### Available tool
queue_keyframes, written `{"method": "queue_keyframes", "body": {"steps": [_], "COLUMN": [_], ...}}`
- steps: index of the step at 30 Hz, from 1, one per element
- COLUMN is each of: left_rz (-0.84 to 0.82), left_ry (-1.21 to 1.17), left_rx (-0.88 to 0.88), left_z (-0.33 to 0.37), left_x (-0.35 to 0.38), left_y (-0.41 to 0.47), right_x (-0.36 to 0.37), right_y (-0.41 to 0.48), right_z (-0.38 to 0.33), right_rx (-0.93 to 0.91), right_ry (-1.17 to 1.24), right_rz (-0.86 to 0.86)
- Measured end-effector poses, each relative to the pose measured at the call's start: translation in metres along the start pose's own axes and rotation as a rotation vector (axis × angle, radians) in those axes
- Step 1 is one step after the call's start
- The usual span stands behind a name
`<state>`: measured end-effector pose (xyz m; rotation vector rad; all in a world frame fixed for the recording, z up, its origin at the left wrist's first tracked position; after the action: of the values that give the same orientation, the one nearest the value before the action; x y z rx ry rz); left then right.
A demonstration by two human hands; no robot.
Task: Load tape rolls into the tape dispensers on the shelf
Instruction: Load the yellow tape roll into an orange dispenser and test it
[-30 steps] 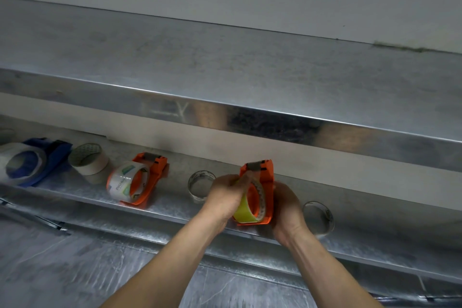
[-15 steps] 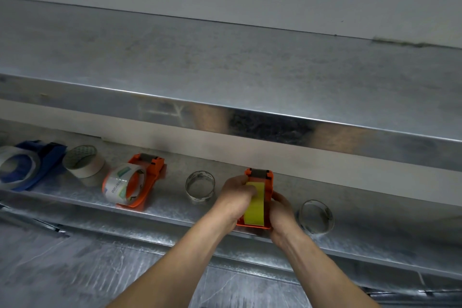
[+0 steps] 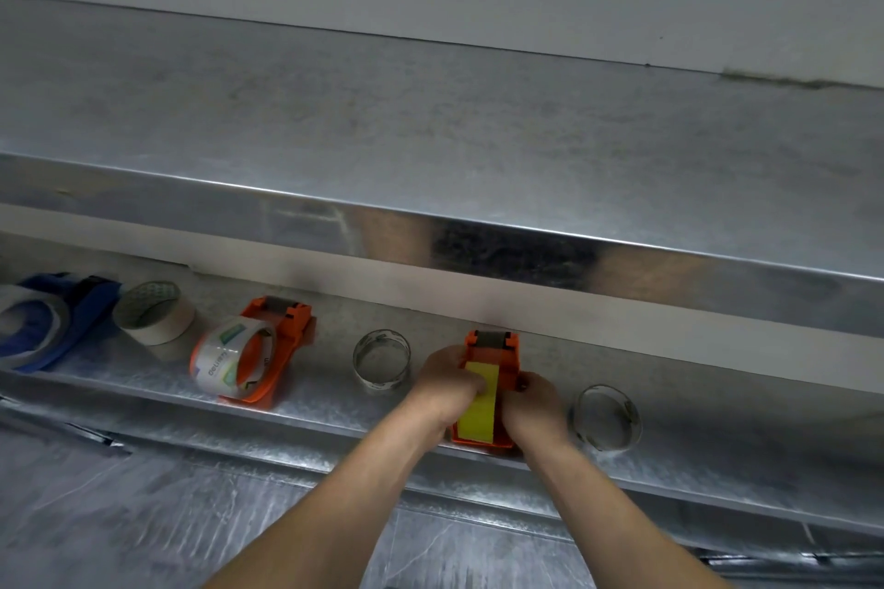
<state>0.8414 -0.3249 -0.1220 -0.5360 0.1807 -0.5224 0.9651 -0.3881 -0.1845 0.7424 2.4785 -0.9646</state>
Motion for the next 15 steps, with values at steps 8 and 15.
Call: {"method": "queue_keyframes", "body": {"steps": [8,15], "left_rz": [-0.048,-0.069], "left_ry": [0.037,0.015], "left_rx": [-0.017,-0.047], "left_z": [-0.015,-0.019], "left_x": [-0.001,0.001], "left_y": [0.009,0.010], "right_x": [-0.006,-0.009], "right_y": [0.007,-0.001], "right_z": [0.001,-0.002], "right_rx": [-0.127,-0.082], "right_ry": [-0.306,-0.151], "right_rz": [0.087,0.030]}}
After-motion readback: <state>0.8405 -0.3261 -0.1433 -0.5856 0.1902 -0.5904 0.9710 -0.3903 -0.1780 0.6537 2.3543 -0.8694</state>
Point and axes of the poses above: each hand's wrist, its own y-axis towards the middle knuckle, its own x-axis out of the palm, z = x × y, the point moved 8 cm from there along y, towards the middle knuckle, and after that the axes turned 6 degrees about -y, right-handed, at the moved point
